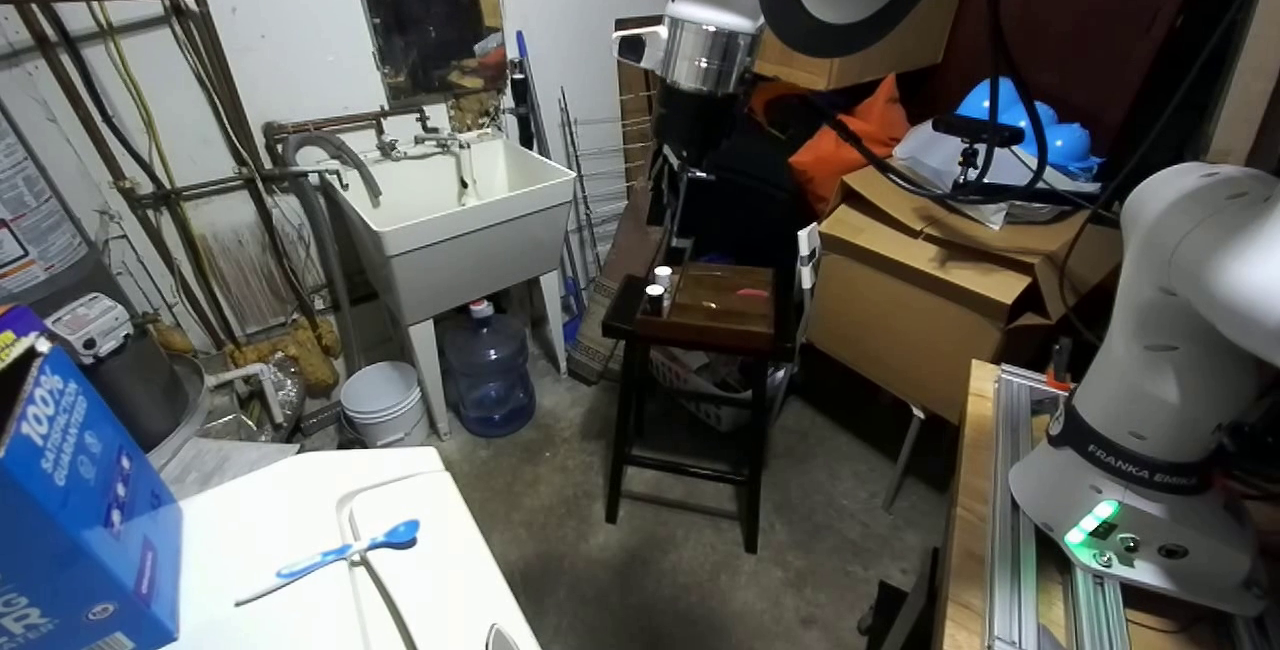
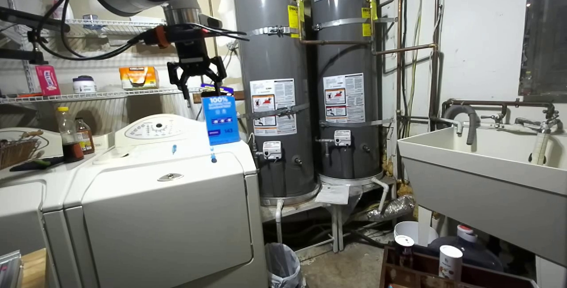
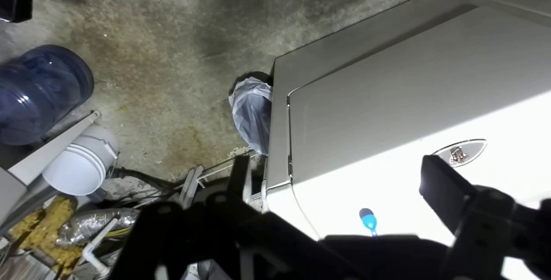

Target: Put the blue spoon in the box on the small table

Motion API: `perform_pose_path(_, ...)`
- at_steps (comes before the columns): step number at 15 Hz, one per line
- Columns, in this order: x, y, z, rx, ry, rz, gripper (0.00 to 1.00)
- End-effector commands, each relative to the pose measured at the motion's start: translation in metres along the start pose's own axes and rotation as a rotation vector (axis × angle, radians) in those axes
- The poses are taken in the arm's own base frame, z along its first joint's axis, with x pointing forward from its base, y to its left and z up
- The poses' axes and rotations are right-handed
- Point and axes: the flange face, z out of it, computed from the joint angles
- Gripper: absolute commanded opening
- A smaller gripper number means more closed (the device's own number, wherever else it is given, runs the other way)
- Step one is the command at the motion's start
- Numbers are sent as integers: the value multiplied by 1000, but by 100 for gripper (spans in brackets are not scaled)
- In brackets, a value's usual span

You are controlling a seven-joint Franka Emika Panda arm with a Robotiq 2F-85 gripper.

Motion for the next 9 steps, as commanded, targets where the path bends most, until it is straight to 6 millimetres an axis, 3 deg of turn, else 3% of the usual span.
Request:
perform_pose_path(1,14,2,9,14,15,-24,100)
perform_pose_path(4,50,4,29,30,76,-54,100)
perform_pose_path(7,87,-10,74,131,134,-155,100)
perform_pose_path(9,103,-10,92,203,141,-244,100)
